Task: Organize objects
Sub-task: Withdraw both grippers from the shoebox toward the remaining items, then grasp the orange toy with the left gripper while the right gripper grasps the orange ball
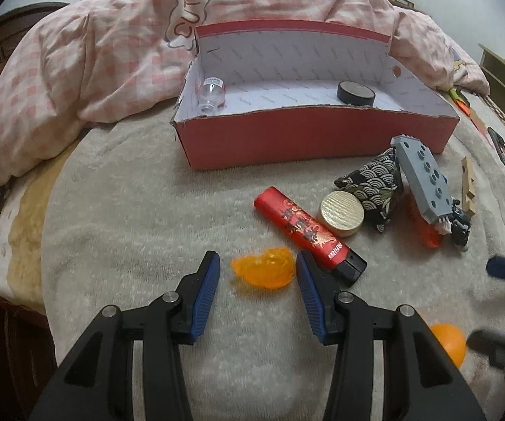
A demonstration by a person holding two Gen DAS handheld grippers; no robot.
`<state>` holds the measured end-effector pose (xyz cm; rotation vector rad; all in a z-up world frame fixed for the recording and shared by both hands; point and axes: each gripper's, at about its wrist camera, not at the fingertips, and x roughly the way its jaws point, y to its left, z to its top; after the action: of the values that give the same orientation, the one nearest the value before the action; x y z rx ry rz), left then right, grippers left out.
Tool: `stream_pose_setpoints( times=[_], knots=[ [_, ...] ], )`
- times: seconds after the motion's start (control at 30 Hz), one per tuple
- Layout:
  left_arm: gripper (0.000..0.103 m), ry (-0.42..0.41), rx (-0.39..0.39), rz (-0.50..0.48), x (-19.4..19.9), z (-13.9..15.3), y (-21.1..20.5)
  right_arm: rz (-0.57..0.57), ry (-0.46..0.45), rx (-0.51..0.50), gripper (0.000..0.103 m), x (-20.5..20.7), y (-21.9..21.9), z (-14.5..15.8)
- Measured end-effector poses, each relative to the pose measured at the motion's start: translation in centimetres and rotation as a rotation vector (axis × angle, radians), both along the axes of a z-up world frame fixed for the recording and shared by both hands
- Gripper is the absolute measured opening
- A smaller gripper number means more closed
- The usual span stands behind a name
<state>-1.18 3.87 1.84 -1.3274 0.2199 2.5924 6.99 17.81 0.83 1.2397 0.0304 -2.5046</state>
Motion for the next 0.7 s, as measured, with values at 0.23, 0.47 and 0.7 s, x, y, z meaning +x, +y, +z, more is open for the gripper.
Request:
stream_pose_setpoints(
  times=[0.23, 0.47, 0.7],
  knots=[
    [0.034, 0.017, 0.006, -0.029, 0.4, 0.0, 0.1, 0.05, 0.006, 0.0, 0.063, 0.4, -1.1, 0.1],
    [0.034, 0.012, 0.042, -0.017, 1.0, 0.1, -0.6, 0.132, -0.005, 0.001, 0.063, -0.6, -3.6, -0.1],
    [0.034, 0.01, 0.055, -0.012, 1.3, 0.2, -1.1, 0.129, -0.048, 0.036, 0.048, -2.2, -5.5, -1.8]
  ],
)
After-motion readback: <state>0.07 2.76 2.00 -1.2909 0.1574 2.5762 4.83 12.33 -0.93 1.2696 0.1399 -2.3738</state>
